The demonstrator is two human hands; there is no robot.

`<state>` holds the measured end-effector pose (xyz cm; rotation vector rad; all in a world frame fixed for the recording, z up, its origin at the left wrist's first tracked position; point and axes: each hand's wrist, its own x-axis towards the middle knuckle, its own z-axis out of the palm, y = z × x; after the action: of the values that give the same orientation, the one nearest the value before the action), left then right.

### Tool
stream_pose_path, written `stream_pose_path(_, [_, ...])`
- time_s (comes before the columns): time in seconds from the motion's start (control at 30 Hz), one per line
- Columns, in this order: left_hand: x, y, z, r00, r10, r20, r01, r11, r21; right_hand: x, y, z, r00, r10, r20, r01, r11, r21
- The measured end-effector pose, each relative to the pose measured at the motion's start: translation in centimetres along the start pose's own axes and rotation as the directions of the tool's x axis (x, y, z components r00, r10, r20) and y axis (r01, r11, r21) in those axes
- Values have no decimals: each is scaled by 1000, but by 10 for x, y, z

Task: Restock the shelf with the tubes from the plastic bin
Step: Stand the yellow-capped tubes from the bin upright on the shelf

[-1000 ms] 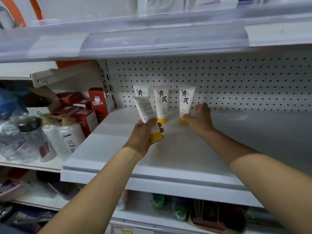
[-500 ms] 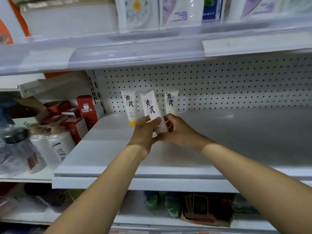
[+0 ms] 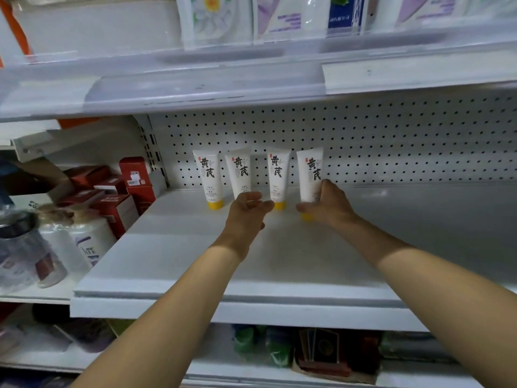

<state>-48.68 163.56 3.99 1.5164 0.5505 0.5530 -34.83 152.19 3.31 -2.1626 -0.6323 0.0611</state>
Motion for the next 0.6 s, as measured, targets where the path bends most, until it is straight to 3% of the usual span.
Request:
stream_pose_path(0.33, [22, -5, -6, 993, 78, -86, -60, 979, 193, 37, 14, 2, 999, 32, 12, -33, 999, 23])
stream_pose_path(0.6, [26, -8, -10, 996, 57, -74, -42, 981, 189, 40, 18, 8, 999, 41, -15, -41, 999, 28])
